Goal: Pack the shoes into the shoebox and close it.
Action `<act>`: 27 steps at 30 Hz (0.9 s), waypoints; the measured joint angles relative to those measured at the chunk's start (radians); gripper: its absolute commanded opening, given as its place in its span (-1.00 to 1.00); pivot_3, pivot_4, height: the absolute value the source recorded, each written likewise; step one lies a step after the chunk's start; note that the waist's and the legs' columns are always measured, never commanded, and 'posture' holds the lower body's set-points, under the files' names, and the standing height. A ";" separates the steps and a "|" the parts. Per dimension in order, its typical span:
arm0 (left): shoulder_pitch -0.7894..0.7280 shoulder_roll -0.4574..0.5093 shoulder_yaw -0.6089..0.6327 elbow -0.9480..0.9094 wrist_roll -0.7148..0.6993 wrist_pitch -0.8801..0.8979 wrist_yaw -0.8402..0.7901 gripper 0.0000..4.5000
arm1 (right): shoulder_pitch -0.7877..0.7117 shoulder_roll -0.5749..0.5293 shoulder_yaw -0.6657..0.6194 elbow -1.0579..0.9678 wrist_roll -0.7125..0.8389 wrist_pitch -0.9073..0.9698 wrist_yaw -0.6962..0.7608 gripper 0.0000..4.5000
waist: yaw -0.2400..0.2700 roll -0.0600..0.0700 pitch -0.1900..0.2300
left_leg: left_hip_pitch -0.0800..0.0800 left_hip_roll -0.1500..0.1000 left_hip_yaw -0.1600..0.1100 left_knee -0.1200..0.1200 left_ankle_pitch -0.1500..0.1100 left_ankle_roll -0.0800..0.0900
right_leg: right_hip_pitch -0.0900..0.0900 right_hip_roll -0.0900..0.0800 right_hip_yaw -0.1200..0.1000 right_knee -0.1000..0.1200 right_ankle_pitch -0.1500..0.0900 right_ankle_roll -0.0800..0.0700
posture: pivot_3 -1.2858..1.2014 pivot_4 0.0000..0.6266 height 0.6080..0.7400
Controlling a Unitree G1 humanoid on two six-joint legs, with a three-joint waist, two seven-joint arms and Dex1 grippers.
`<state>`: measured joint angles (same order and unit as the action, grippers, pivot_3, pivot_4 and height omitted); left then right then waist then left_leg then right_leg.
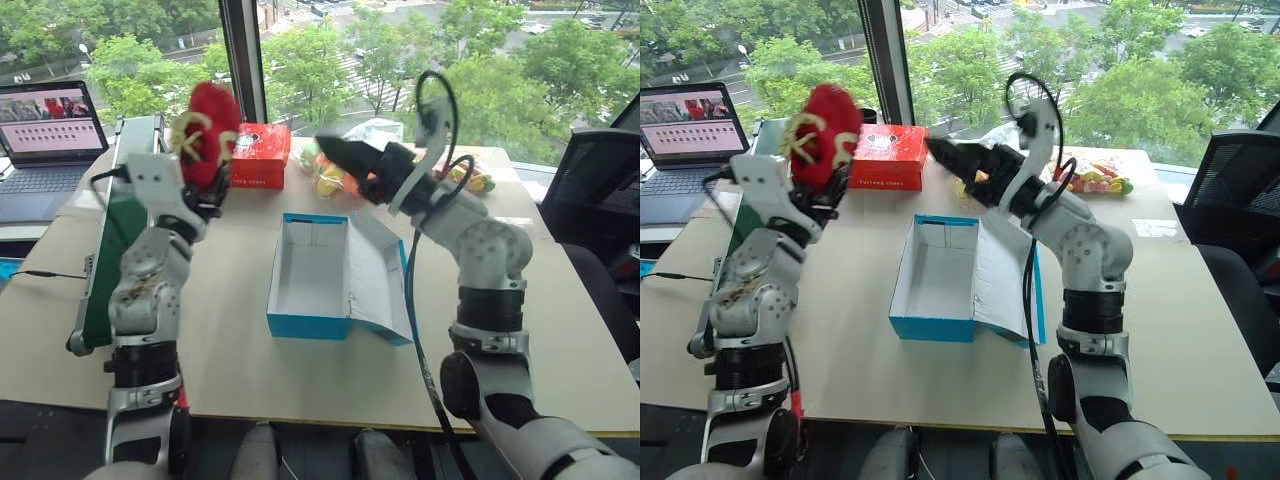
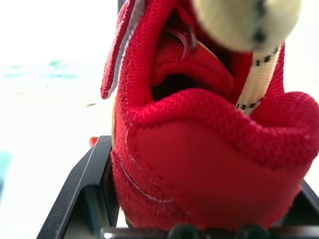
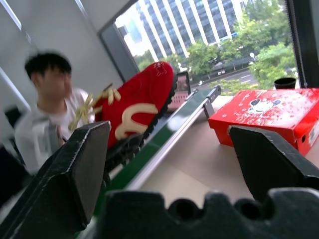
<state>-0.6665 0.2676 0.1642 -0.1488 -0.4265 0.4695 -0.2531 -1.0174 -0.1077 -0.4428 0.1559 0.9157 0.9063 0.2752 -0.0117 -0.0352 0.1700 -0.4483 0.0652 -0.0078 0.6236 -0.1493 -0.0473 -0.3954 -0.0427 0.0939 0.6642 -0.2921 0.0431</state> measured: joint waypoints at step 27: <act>-0.060 -0.198 -0.076 -0.152 -0.202 0.190 0.091 0.14 | 0.006 -0.041 0.029 -0.080 0.284 0.093 -0.192 -0.23 | -0.031 0.001 0.000 | -0.008 -0.001 0.000 0.001 0.000 0.003 | -0.009 0.000 0.002 0.002 0.000 0.000 | 0.03 -0.52 0.99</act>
<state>-0.7261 0.0696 0.0878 -0.3011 -0.6288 0.6593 -0.1626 -1.0114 -0.1492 -0.4137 0.0763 1.1998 0.9997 0.0831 -0.0425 -0.0339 0.1701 -0.4562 0.0647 -0.0077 0.6248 -0.1492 -0.0444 -0.4044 -0.0422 0.0956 0.6666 -0.2922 0.0433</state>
